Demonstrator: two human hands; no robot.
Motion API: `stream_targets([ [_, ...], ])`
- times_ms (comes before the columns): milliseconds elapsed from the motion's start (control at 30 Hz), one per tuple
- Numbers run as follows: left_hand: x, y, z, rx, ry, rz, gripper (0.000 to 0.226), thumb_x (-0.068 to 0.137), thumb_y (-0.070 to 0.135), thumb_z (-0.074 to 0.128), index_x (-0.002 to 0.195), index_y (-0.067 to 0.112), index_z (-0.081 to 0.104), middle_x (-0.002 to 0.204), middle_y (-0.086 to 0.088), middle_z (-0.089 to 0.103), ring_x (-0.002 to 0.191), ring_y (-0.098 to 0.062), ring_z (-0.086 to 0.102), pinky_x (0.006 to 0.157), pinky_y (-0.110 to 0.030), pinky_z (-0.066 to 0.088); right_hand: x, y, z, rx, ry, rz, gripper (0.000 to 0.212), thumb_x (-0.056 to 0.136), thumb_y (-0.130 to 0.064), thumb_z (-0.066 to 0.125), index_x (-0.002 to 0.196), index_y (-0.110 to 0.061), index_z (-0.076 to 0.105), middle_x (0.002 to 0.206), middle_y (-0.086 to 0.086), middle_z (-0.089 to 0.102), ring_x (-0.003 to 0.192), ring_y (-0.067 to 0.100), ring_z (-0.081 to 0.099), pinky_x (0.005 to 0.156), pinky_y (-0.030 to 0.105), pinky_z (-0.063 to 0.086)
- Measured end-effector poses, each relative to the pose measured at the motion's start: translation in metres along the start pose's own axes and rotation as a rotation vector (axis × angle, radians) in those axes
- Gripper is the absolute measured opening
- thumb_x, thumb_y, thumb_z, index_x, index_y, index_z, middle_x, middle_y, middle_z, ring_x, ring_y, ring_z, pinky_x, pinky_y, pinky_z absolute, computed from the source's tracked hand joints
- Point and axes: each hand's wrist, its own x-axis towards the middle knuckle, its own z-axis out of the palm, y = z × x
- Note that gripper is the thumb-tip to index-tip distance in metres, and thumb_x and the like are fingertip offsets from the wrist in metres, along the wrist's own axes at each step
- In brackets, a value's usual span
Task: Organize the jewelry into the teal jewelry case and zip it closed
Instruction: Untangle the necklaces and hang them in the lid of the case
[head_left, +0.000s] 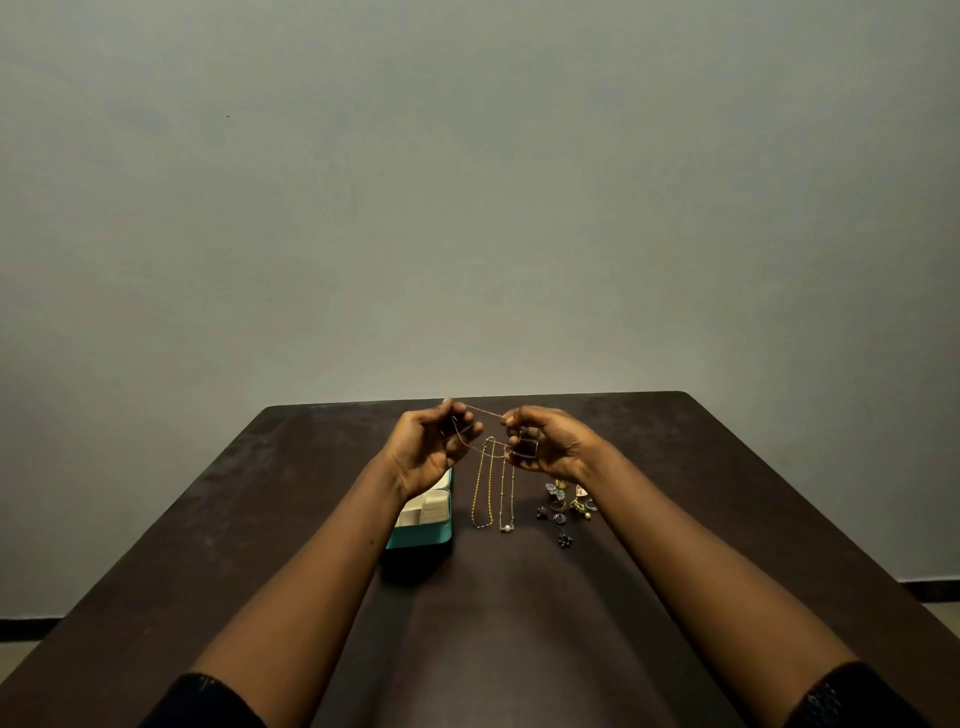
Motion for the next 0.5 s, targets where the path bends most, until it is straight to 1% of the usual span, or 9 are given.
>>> stream_targets([
  [67,0.004,-0.001,0.002,-0.033,0.053,0.026,0.028,0.098,0.022,0.04,0.076,0.013,0.055,0.063,0.002,0.06,0.054,-0.01,0.063,0.075,-0.025,0.045,0.0,0.002,0.002,-0.021,-0.004,0.0,0.015,0.086,-0.006,0.055,0.073,-0.012,0.061,0.073,0.003,0.055,0.068,0.013,0.054,0.071,0.032,0.049],
  [167,0.007,-0.002,0.005,-0.016,0.084,0.053,0.03,0.099,0.02,0.037,0.077,0.01,0.055,0.048,0.006,0.046,0.038,-0.005,0.044,0.077,-0.028,0.046,0.003,0.005,0.005,-0.035,0.033,-0.027,0.018,0.086,-0.003,0.053,0.072,-0.012,0.06,0.072,0.003,0.056,0.067,0.013,0.055,0.069,0.031,0.047],
  [233,0.007,-0.001,0.008,0.051,0.109,0.06,0.03,0.1,0.018,0.035,0.078,0.009,0.054,0.043,0.007,0.037,0.034,-0.004,0.034,0.07,-0.027,0.046,0.006,0.007,0.005,-0.078,0.083,-0.076,0.019,0.087,-0.001,0.054,0.073,-0.012,0.06,0.069,0.001,0.059,0.062,0.011,0.055,0.067,0.03,0.048],
  [300,0.006,0.0,0.009,0.158,0.131,0.064,0.029,0.1,0.018,0.035,0.081,0.008,0.055,0.041,0.008,0.034,0.032,-0.003,0.03,0.06,-0.023,0.041,0.009,0.011,0.004,-0.132,0.113,-0.13,0.018,0.088,-0.001,0.056,0.074,-0.012,0.061,0.063,-0.002,0.062,0.055,0.008,0.054,0.065,0.028,0.048],
  [400,0.007,0.0,0.011,0.3,0.191,0.096,0.028,0.099,0.018,0.041,0.081,0.006,0.059,0.045,0.008,0.033,0.036,-0.004,0.029,0.053,-0.022,0.03,0.012,0.016,0.006,-0.203,0.15,-0.181,0.018,0.088,-0.002,0.056,0.074,-0.012,0.059,0.068,0.002,0.062,0.062,0.011,0.056,0.061,0.025,0.047],
  [500,0.008,0.001,0.009,0.399,0.263,0.131,0.025,0.096,0.016,0.048,0.078,0.005,0.061,0.055,0.004,0.038,0.045,-0.007,0.031,0.049,-0.02,0.029,0.015,0.019,0.008,-0.23,0.155,-0.168,0.019,0.087,-0.001,0.054,0.072,-0.012,0.057,0.071,0.004,0.061,0.065,0.013,0.057,0.061,0.026,0.047],
])
